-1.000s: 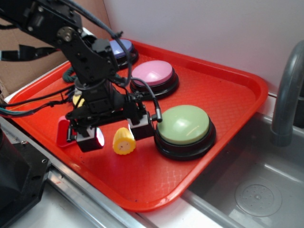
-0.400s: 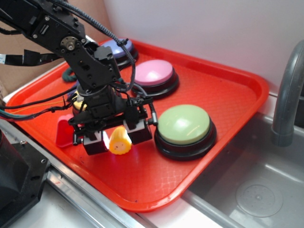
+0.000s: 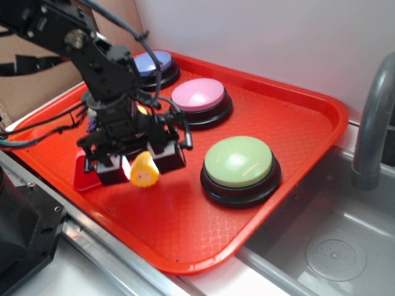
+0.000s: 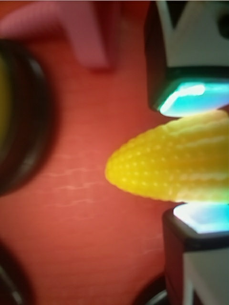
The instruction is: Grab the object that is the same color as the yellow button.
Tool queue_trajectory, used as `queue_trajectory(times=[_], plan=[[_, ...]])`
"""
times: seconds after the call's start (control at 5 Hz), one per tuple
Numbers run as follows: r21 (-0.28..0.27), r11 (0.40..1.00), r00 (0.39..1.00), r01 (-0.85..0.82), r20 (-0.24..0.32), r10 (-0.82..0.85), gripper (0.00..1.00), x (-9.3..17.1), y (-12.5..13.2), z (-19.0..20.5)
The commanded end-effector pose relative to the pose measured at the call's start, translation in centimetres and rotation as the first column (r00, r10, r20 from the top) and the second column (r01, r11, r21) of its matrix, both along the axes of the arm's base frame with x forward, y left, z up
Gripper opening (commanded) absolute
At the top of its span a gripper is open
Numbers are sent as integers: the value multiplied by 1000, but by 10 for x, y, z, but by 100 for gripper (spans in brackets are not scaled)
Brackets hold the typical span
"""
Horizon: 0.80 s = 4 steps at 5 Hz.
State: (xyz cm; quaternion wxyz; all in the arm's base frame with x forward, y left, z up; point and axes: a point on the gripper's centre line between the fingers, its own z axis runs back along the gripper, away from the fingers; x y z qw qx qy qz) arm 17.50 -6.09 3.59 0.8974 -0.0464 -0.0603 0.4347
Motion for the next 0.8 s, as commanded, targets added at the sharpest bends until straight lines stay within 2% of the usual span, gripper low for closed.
queue_trajectory(times=[0.0, 0.2, 0.6], plan=[[90, 908, 910, 409, -119, -398, 0, 29, 17, 84], [196, 833, 854, 517, -188, -485, 0, 36, 13, 115], [260, 763, 802, 592, -89, -591, 0, 37, 21, 164]])
